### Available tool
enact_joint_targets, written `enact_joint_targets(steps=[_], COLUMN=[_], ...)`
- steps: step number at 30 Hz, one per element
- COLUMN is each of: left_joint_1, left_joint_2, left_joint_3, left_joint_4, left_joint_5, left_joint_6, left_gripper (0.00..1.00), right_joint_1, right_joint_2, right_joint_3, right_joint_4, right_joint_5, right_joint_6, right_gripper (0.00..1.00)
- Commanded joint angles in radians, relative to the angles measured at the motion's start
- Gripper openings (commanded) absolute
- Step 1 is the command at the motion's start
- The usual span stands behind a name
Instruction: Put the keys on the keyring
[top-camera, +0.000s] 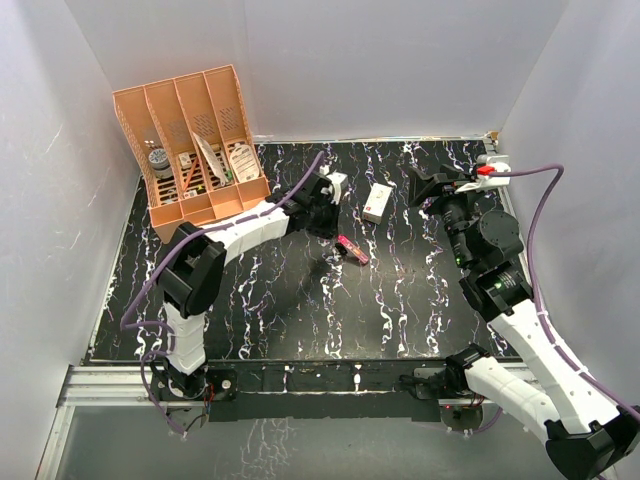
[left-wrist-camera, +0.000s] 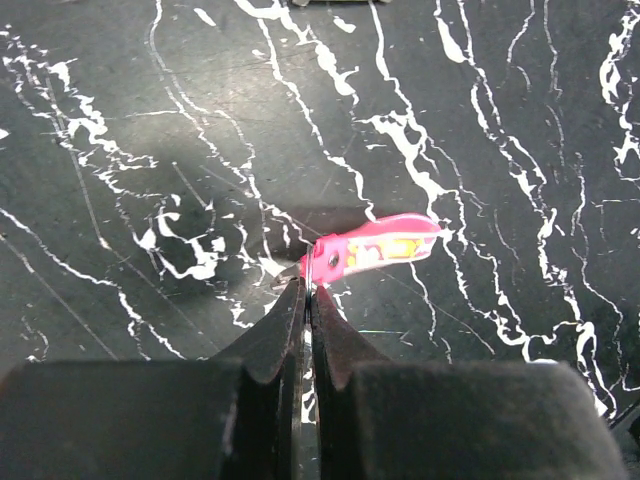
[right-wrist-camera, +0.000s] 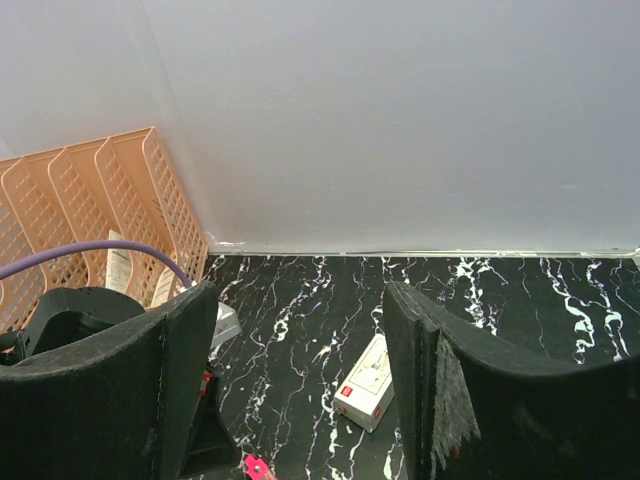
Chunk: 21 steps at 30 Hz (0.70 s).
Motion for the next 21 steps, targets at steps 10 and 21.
enact_joint_targets(steps=[10,21], left_joint_1=[0.054,0.057], left_joint_2=[-0.103,-0.321], left_joint_3=[-0.048,-0.019], left_joint_4=[0.064,-0.027], left_joint_5=[-0.117,-0.360], left_joint_6=[0.027,0.055], left_gripper=[0.32,0.63], right_joint_1=[-0.003,-0.003], right_joint_2=[0.000,0.017], right_joint_3=[0.016,0.015], right_joint_4=[0.041,0.045], right_joint_5=[-0.022,-0.044], right_joint_6=[-0.006,0.000], right_gripper=[0.65,0.65])
